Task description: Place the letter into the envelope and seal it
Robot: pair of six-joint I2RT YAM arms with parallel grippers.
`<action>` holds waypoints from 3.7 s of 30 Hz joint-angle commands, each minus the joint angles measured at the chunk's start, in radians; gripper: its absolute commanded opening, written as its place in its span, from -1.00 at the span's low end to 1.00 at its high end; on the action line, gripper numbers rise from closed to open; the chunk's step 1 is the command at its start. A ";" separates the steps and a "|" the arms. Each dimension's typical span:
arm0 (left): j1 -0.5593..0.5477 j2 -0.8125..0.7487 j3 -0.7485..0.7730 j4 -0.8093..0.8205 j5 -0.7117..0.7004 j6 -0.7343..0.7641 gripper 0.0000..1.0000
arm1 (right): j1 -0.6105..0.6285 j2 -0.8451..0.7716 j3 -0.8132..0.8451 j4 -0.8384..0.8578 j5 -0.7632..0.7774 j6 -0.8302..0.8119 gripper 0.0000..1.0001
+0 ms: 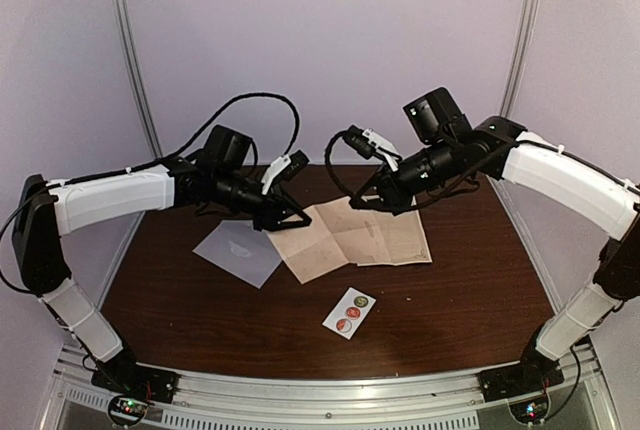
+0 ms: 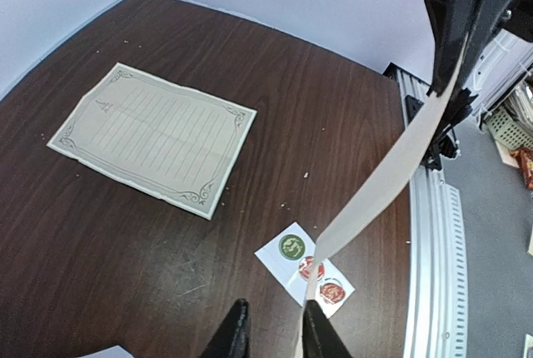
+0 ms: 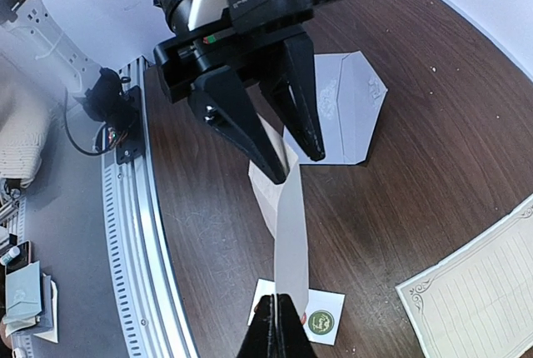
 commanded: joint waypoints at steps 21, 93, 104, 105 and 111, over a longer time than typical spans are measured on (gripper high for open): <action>-0.006 -0.198 -0.062 0.145 -0.073 0.004 -1.00 | -0.045 -0.399 -0.388 0.697 0.321 0.262 1.00; 0.065 -0.214 -0.104 0.271 0.270 -0.118 0.80 | 0.175 0.105 0.053 0.112 0.049 -0.012 -1.00; 0.052 -0.179 -0.093 0.251 0.344 -0.104 -0.66 | 0.175 0.109 0.058 0.109 0.082 -0.025 -1.00; 0.052 -0.179 -0.089 0.247 0.346 -0.100 -0.76 | 0.175 0.105 0.054 0.117 0.088 -0.023 -1.00; 0.052 -0.193 -0.080 0.227 0.316 -0.084 -1.00 | 0.171 0.066 0.016 0.185 0.099 0.003 -0.90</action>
